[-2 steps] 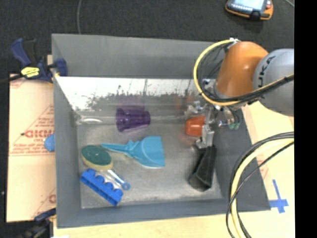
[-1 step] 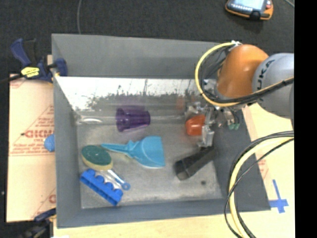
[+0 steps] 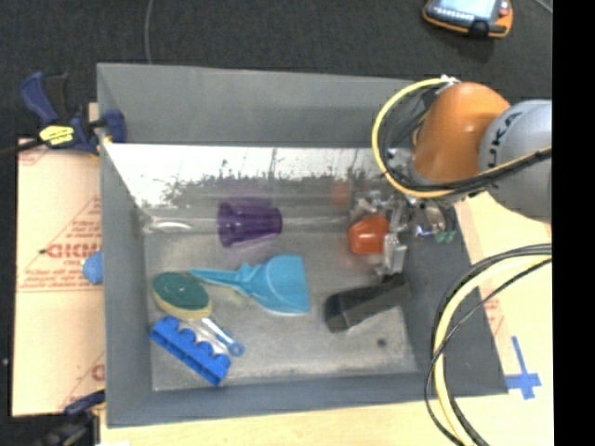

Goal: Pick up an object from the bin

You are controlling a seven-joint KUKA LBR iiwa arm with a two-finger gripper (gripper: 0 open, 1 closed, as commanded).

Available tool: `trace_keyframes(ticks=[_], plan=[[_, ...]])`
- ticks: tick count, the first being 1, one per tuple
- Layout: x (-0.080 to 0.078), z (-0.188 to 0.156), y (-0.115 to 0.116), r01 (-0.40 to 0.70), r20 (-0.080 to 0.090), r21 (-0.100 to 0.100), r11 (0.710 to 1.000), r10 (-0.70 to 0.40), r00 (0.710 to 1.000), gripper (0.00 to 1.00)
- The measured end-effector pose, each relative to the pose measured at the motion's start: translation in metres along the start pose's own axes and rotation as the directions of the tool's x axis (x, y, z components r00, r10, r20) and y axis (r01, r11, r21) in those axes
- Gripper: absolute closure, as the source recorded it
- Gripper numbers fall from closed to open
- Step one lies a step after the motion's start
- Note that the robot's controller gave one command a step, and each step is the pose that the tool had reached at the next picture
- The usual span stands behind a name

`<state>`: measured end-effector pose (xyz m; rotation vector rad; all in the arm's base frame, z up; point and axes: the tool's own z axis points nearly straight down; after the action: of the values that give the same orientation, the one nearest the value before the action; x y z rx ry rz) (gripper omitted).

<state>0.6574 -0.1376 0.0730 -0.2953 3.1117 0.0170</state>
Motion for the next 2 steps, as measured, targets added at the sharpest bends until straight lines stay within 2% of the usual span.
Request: trace_keyframes(ticks=[1,2], plan=[[-0.0013,-0.0017,0.0064,-0.006,0.003,0.004,1.0,0.006,1.0,0.0],[-0.0018,-0.0024,0.0003,-0.003,0.008,0.005,1.0,0.003,1.0,1.0]])
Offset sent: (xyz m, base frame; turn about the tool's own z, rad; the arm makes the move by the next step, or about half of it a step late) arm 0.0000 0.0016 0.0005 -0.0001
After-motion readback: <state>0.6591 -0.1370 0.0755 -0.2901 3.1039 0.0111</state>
